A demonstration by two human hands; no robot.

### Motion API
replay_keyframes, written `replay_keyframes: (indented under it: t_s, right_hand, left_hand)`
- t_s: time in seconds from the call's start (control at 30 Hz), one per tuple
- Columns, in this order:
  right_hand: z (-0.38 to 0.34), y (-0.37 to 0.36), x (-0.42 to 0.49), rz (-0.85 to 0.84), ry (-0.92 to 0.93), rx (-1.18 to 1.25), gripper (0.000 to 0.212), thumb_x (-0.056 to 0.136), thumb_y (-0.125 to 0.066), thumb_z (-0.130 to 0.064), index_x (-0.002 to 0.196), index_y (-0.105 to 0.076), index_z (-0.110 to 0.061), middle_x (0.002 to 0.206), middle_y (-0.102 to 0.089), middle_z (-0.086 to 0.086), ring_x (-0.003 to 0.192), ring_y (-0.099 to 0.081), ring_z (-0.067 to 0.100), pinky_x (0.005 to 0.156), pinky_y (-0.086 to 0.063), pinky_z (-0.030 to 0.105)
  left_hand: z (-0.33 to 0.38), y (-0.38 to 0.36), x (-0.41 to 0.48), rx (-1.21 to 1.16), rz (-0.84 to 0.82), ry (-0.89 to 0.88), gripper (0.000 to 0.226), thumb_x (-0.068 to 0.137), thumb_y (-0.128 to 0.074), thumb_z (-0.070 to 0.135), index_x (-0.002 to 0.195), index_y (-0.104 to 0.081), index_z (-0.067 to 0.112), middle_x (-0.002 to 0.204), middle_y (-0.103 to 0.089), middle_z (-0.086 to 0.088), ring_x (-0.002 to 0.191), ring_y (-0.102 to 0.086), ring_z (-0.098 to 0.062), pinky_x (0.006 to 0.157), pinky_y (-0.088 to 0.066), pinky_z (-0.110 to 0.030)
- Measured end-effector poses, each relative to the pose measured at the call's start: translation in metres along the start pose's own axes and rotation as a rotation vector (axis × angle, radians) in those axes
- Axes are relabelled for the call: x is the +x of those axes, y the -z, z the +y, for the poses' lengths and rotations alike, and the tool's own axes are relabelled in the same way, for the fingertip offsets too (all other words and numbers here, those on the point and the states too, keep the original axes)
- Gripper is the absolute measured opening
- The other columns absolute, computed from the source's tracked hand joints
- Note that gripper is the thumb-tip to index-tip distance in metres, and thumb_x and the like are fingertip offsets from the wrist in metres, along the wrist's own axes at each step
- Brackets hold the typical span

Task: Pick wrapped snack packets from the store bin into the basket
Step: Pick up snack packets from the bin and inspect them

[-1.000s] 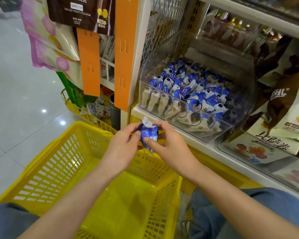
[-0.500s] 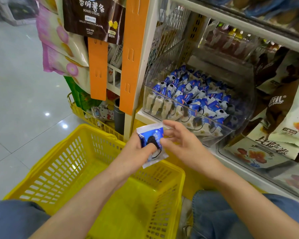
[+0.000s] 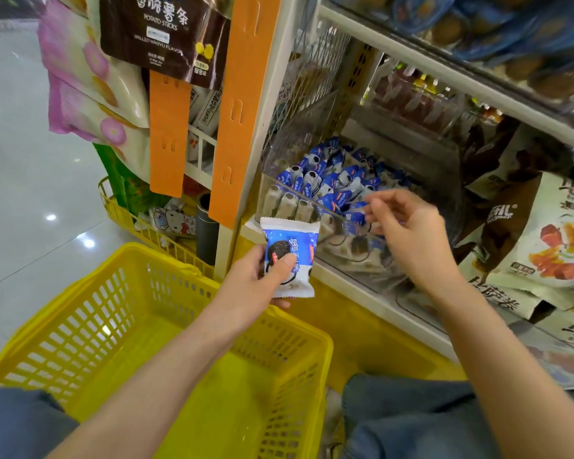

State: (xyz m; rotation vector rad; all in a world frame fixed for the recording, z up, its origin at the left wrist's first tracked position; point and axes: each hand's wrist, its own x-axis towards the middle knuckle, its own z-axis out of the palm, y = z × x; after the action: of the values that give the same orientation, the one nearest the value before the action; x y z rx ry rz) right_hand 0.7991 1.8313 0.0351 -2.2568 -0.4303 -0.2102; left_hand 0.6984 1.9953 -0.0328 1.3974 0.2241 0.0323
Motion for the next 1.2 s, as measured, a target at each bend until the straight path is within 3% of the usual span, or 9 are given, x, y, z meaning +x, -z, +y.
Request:
replay_keyframes:
  t_s: [0.07, 0.17, 0.3, 0.4, 0.67, 0.83, 1.0, 1.07, 1.2]
  right_hand:
    - [0.007, 0.010, 0.020, -0.058, -0.072, -0.237, 0.016, 0.094, -0.052, -0.024, 0.104, -0.064, -0.024, 0.088, -0.060, -0.013, 0.077, -0.055, -0.003, 0.069, -0.042, 0.009]
    - [0.016, 0.008, 0.040, -0.310, -0.206, -0.488, 0.019, 0.093, -0.053, -0.023, 0.108, -0.064, -0.019, 0.102, -0.061, -0.004, 0.087, -0.054, 0.008, 0.079, -0.040, 0.020]
    - [0.016, 0.005, 0.054, -0.568, -0.241, -0.723, 0.025, 0.094, -0.052, -0.024, 0.114, -0.063, -0.015, 0.119, -0.060, 0.005, 0.107, -0.055, 0.019, 0.088, -0.040, 0.028]
    - [0.017, 0.008, 0.062, -0.700, -0.250, -0.820, 0.029, 0.094, -0.051, -0.028, 0.118, -0.061, -0.014, 0.121, -0.060, 0.005, 0.104, -0.055, 0.018, 0.086, -0.039, 0.026]
    - [0.017, 0.014, 0.065, -0.684, -0.372, -0.694, 0.033, 0.086, -0.063, -0.033, 0.090, -0.065, 0.000, 0.084, -0.052, 0.008, 0.080, -0.049, 0.019, 0.072, -0.037, 0.029]
    - [0.005, 0.020, 0.056, -0.421, -0.353, -0.650, 0.040, 0.085, -0.065, -0.028, 0.121, -0.057, -0.010, 0.119, -0.057, 0.007, 0.097, -0.058, 0.019, 0.087, -0.049, 0.030]
    - [-0.032, 0.041, 0.031, -0.114, -0.068, -0.457, 0.017, 0.085, -0.063, -0.033, 0.100, -0.061, -0.025, 0.092, -0.063, -0.007, 0.066, -0.061, 0.008, 0.051, -0.042, 0.011]
    - [-0.046, 0.044, 0.016, -0.204, -0.071, -0.256, 0.005, 0.083, -0.063, -0.035, 0.083, -0.060, -0.032, 0.077, -0.067, -0.008, 0.061, -0.065, 0.008, 0.049, -0.050, 0.013]
    - [-0.049, 0.026, -0.012, -0.553, -0.220, -0.087, 0.007, 0.081, -0.066, -0.032, 0.083, -0.065, -0.026, 0.078, -0.073, -0.005, 0.059, -0.065, 0.002, 0.055, -0.049, 0.013]
  left_hand:
    - [0.001, -0.001, 0.004, -0.005, 0.014, 0.000, 0.019, 0.094, -0.050, 0.020, 0.111, -0.055, 0.014, 0.093, -0.066, 0.001, 0.065, -0.063, 0.003, 0.053, -0.053, -0.019]
    - [0.001, -0.004, 0.011, -0.018, 0.016, 0.007, 0.018, 0.093, -0.051, 0.021, 0.110, -0.055, 0.016, 0.092, -0.066, 0.005, 0.065, -0.063, 0.004, 0.056, -0.056, -0.021]
    - [0.002, -0.009, 0.019, -0.059, 0.010, 0.009, 0.016, 0.094, -0.051, 0.021, 0.109, -0.054, 0.021, 0.092, -0.065, 0.008, 0.065, -0.062, 0.007, 0.055, -0.055, -0.020]
    - [0.003, -0.011, 0.023, -0.079, -0.001, 0.008, 0.015, 0.093, -0.051, 0.021, 0.108, -0.052, 0.023, 0.093, -0.065, 0.010, 0.065, -0.062, 0.008, 0.055, -0.055, -0.019]
    - [0.003, -0.013, 0.028, -0.116, 0.005, 0.023, 0.024, 0.094, -0.050, 0.024, 0.118, -0.051, 0.020, 0.097, -0.064, 0.008, 0.063, -0.062, 0.009, 0.055, -0.055, -0.020]
    - [0.002, -0.011, 0.027, -0.201, 0.040, 0.126, 0.019, 0.095, -0.050, 0.024, 0.114, -0.052, 0.021, 0.098, -0.066, 0.003, 0.063, -0.065, -0.005, 0.052, -0.053, -0.020]
    - [0.005, -0.013, 0.027, -0.292, 0.044, 0.261, 0.022, 0.096, -0.046, 0.030, 0.110, -0.051, 0.015, 0.087, -0.066, -0.003, 0.060, -0.065, -0.012, 0.049, -0.053, -0.024]
    - [0.006, -0.013, 0.024, -0.323, 0.012, 0.306, 0.030, 0.097, -0.041, 0.035, 0.108, -0.055, 0.012, 0.082, -0.068, -0.005, 0.059, -0.066, -0.014, 0.051, -0.054, -0.027]
    - [0.002, -0.009, 0.014, -0.348, -0.204, 0.275, 0.045, 0.089, -0.035, 0.054, 0.109, -0.063, 0.025, 0.105, -0.072, -0.004, 0.095, -0.068, -0.024, 0.078, -0.056, -0.040]
